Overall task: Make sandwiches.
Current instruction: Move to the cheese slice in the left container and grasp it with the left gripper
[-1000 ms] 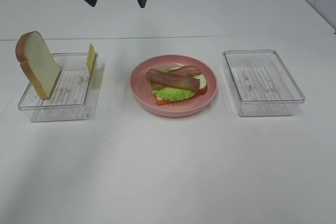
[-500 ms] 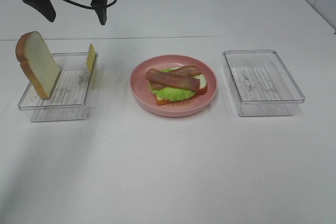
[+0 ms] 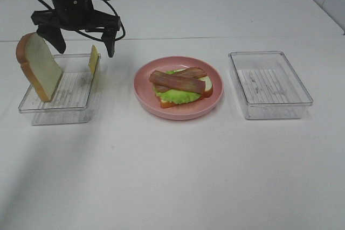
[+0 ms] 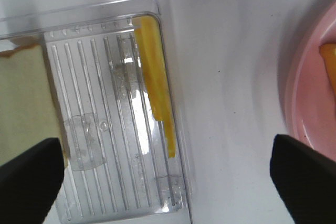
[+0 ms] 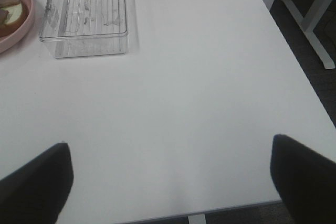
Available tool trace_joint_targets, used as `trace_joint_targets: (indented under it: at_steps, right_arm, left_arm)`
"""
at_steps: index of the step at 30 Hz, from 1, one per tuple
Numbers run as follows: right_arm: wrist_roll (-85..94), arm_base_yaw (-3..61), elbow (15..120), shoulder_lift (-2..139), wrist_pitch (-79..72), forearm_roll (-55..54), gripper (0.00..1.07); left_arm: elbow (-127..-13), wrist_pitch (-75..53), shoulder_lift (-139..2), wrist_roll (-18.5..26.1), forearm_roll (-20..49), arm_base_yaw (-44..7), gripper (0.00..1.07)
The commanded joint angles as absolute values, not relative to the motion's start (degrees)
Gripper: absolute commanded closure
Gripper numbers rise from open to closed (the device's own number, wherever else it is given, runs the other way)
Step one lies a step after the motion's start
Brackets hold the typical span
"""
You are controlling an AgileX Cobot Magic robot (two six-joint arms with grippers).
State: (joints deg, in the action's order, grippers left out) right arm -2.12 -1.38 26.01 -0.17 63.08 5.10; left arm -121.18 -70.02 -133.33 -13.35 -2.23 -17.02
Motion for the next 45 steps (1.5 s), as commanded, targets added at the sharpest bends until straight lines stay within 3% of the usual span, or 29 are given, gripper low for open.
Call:
trace_joint_targets:
  at_steps: [1,12,19,31,36,38,44,45]
  right_arm:
    - [-1.5,-1.6,25.9,-1.9,63.0,5.3,0.09]
    - [-1.5,-1.6,25.9,-1.9,63.0,5.3,0.09]
    - [-1.5,-1.6,25.9,-1.9,63.0,5.3,0.09]
    - [-1.5,-1.6,25.9,-1.9,63.0,5.3,0.09]
    - [-1.5,-1.6,25.9,-1.9,63.0,5.3,0.09]
    - [-1.5,-1.6,25.9,-1.9,63.0,5.3,0.09]
    - [-1.5,-1.6,25.9,-1.9,63.0,5.3,0.09]
    - [-1.5,-1.6,25.9,-1.9,63.0,5.3,0.09]
  left_arm:
    - [-121.0,-71.3,-135.4,-13.8,-0.9,-17.0,0.06]
    - [-121.0,-68.5,-138.4,-14.8,-0.5,-17.0,0.06]
    - [-121.0,-67.0,-138.7,-20.5,-0.5,-17.0,0.12]
    - [-121.0,-67.2,-138.7,-23.6,0.0,-15.6,0.15]
    - [-121.0,-66.7,-138.7,-23.8,0.0,-15.4,0.26]
    - [-121.0,-65.9,-138.7,-24.9,0.0,-15.4,0.38]
    - [-121.0,-65.1,-138.7,-27.0,0.0,-15.4,0.57]
    - [-121.0,-64.5,-138.7,-27.7,-0.4,-15.4,0.67]
